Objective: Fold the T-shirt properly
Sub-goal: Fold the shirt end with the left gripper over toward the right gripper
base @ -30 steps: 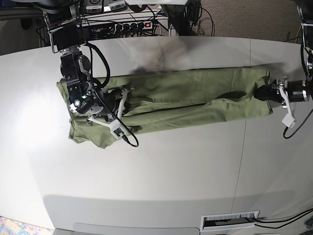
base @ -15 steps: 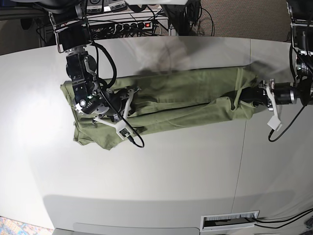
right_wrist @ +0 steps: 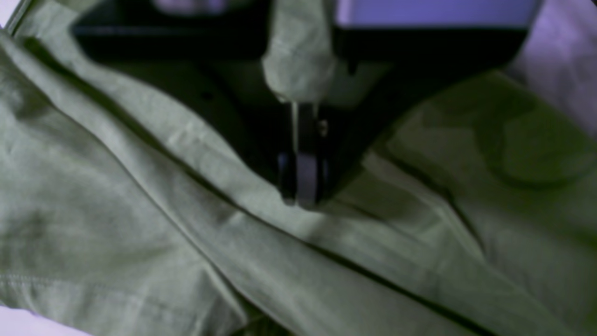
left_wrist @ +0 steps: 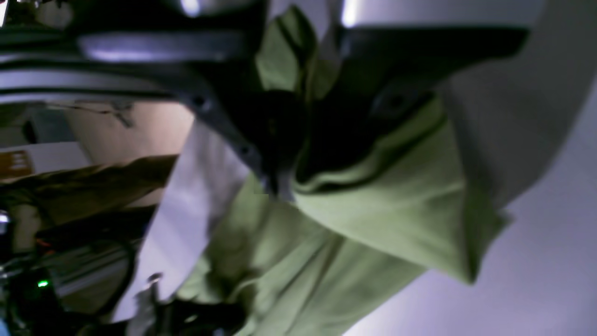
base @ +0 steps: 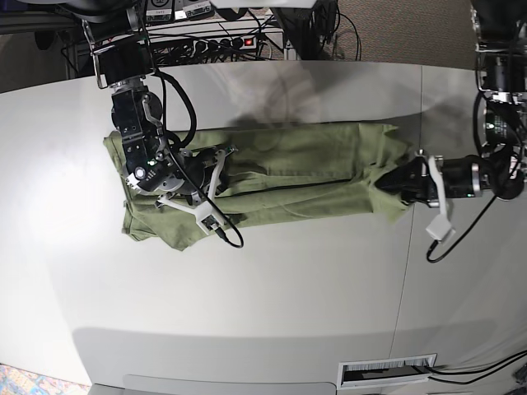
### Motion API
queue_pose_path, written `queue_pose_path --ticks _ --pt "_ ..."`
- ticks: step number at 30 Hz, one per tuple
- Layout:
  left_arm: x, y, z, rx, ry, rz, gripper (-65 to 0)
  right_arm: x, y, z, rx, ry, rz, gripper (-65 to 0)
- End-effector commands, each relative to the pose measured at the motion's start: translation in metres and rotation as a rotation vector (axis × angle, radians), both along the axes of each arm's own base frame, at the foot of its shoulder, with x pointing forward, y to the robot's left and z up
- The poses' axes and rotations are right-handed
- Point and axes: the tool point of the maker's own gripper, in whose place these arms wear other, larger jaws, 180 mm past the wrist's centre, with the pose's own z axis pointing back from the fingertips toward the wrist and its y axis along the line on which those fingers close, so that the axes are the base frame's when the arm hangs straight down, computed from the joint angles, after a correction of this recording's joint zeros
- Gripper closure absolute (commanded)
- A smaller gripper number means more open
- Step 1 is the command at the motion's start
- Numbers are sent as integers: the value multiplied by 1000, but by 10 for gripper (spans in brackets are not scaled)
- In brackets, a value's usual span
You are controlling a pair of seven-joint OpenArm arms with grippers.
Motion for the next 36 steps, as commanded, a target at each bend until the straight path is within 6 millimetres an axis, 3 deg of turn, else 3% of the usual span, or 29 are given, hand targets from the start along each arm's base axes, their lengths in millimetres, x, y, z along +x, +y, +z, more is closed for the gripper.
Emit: queue_pose_path --ticks 1,5,15,18,27,28,32,36 --pt "10 -3 19 -48 -51 13 0 -2 -3 -2 -23 15 9 -14" --pt "11 -35 21 -143 -52 4 0 -2 -3 -2 -23 15 9 -14" --pt "13 -92 34 -333 -62 1 0 -2 -2 -2 -22 14 9 -14" --pt "20 -105 46 -414 -83 35 0 -2 -3 -2 -23 15 8 -14" --pt "27 -128 36 -381 -100 73 0 -2 -3 -2 -23 15 8 -14" --pt "27 -128 36 -380 -100 73 -23 -2 -3 -2 -24 15 8 -14" --pt "25 -129 33 -364 -92 60 -234 -2 -4 -2 -24 13 7 -14" --pt "18 -130 26 -332 -68 22 -248 0 -2 0 -15 2 8 -14"
